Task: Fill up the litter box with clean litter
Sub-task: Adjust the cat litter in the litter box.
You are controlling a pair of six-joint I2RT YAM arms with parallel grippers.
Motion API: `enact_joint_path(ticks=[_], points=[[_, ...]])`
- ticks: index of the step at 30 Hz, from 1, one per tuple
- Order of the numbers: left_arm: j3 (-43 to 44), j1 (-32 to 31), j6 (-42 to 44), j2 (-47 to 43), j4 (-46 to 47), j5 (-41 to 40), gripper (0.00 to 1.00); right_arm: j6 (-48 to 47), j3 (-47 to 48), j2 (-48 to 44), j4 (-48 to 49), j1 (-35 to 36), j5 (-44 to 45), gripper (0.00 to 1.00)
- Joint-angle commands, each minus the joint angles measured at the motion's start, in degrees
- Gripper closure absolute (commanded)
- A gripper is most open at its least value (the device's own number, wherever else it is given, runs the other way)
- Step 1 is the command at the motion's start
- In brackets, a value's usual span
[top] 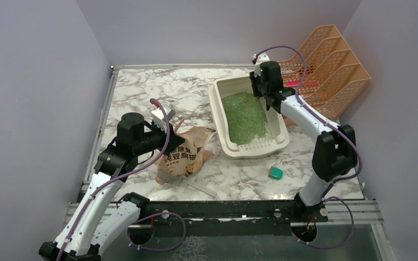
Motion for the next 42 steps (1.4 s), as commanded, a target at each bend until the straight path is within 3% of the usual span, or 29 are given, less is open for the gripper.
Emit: enact_joint_path(ticks=[1,9,15,22,33,42], points=[[0.66,-0.13,-1.80,-1.89,6.91,1.79,1.00,1.39,1.01,-6.29,-1.58,0.32,-2.94,0.99],[0.56,-0.13,-2.01,-2.07,6.93,1.87,1.00,11.71,-1.53,-7.85,-6.41,0.32,-16.36,0.99],[0.88,-0.13,-1.95,-1.76,6.89,2.14,1.00,11.98,-1.03,-4.49,-10.83,0.32,-5.63,0.99],[1.13,-0.13,-1.94,-1.72,6.87,2.26,1.00,9.82,0.76,-3.34,-15.61,0.29,1.13,0.99],[0.60,-0.13,-1.38,-1.44,6.85,2.62,1.00,7.95,-5.60,-10.78,-16.99,0.28,1.99,0.99],[0.52,-0.13,-1.12,-1.52,6.93,2.69,1.00,9.15,-2.31,-14.56,-24.78,0.29,-4.37,0.99]])
